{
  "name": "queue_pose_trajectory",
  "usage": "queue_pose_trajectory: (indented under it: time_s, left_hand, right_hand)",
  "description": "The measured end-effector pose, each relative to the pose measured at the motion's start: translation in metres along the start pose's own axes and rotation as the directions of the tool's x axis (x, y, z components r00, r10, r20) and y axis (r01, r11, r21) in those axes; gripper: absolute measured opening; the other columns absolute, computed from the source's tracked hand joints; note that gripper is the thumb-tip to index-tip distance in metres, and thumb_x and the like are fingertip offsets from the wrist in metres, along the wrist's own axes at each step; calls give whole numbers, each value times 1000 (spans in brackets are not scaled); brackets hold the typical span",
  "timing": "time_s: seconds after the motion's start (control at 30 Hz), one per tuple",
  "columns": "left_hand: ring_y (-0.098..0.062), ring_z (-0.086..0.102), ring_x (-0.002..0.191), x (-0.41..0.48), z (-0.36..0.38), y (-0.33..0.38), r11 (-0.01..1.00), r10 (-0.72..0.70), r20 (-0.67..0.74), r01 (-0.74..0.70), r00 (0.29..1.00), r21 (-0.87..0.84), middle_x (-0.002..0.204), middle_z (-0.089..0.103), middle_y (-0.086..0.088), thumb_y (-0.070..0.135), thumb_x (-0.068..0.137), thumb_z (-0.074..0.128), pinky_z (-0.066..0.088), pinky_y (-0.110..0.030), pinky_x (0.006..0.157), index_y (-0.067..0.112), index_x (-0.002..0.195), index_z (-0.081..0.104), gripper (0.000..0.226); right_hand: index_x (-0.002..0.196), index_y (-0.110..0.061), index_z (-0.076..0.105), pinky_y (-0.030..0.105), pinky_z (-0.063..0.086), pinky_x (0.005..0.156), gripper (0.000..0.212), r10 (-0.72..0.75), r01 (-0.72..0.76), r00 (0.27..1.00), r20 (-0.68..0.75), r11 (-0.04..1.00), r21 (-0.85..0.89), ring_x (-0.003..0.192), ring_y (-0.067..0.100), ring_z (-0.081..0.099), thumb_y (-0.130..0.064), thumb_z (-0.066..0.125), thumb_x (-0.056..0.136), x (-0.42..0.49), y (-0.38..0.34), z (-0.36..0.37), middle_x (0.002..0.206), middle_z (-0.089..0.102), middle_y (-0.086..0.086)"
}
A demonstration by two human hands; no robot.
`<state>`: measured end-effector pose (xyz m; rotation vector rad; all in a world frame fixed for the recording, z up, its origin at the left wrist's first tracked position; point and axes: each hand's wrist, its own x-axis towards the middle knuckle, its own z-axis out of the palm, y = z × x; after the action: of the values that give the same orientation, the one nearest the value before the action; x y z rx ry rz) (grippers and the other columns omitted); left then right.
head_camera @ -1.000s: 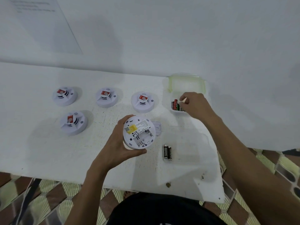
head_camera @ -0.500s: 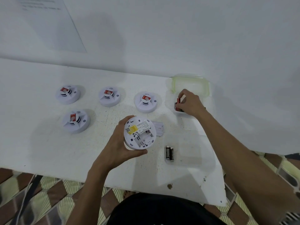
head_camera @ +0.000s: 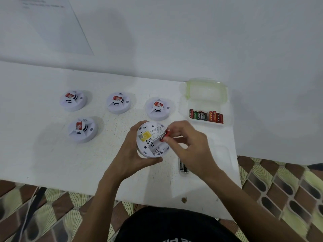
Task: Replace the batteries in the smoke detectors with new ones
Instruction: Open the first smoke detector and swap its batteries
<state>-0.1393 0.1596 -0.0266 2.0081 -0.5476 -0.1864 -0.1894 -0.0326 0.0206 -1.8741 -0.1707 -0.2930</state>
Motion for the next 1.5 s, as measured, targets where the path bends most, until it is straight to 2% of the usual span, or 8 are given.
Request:
queue_pose_trajectory:
  time_s: [0.17, 0.3, 0.43, 0.67, 0.83, 1.13, 1.27, 1.5]
  left_hand:
    - [8, 43, 120, 1, 0, 4, 999, 31, -14, -31, 999, 13, 131, 35, 32, 56, 58, 78, 38, -7, 96, 47, 131, 24, 91]
    - [-15, 42, 130, -1, 0, 5, 998, 54, 7, -54, 999, 21, 143, 39, 2, 66, 62, 70, 39, -47, 107, 53, 133, 22, 87]
    - [-10, 42, 125, 2, -4, 19, 994, 111, 11, -111, 994, 25, 135, 37, 19, 63, 63, 70, 38, -51, 106, 66, 127, 21, 81]
    - [-12, 43, 126, 3, -9, 23, 992, 123, 8, -123, 992, 12, 143, 39, 4, 62, 63, 73, 40, -51, 105, 46, 139, 22, 93]
    - [-3, 43, 124, 5, -13, 23, 996, 86, -8, -85, 996, 7, 135, 39, 18, 61, 59, 75, 40, -22, 104, 43, 135, 25, 93]
    - [-19, 40, 129, 7, -11, 20, 999, 51, 4, -51, 999, -15, 139, 36, 8, 46, 59, 83, 46, -39, 101, 23, 142, 27, 103]
    - [-16, 40, 130, 2, -11, 14, 1000, 20, 2, -20, 1000, -24, 140, 36, 8, 47, 60, 83, 44, -37, 103, 23, 143, 27, 103]
    - [-13, 40, 129, 1, -11, 10, 1000, 10, 0, -10, 1000, -28, 140, 37, 10, 53, 60, 80, 41, -22, 101, 26, 143, 26, 103]
  right_hand:
    - [103, -2, 68, 26, 59, 75, 15, -295, 335, 941, 168, 882, -330, 93, 15, 69, -7, 69, 89, -1, 16, 1, 100, 72, 9]
    - [102, -4, 71, 35, 59, 67, 15, -427, 567, 823, 373, 647, -510, 90, 26, 67, -9, 64, 90, 3, 19, -5, 102, 71, 12]
    - [108, -12, 70, 36, 55, 58, 19, -465, 694, 720, 515, 493, -525, 85, 27, 63, -10, 63, 91, 13, 17, -11, 100, 68, 12]
    - [117, -23, 70, 31, 48, 68, 30, -438, 710, 699, 565, 513, -481, 93, 27, 54, -14, 53, 94, 27, 17, -18, 104, 64, 12]
    - [112, -21, 73, 35, 52, 73, 27, -466, 688, 724, 508, 534, -492, 94, 29, 55, -13, 69, 87, 31, 16, -15, 103, 64, 15]
    - [108, -15, 72, 28, 52, 73, 22, -74, 70, 997, 11, 875, -479, 73, 12, 60, -10, 58, 93, 69, 36, -47, 88, 65, -6]
    - [110, -14, 69, 28, 48, 77, 20, 352, -287, 935, -45, 675, -680, 95, 22, 63, -17, 60, 93, 100, 74, -76, 107, 68, 7]
    - [128, -24, 59, 34, 47, 85, 50, 602, -321, 799, 13, 444, -837, 115, 23, 56, -41, 70, 81, 125, 118, -82, 133, 56, -1]
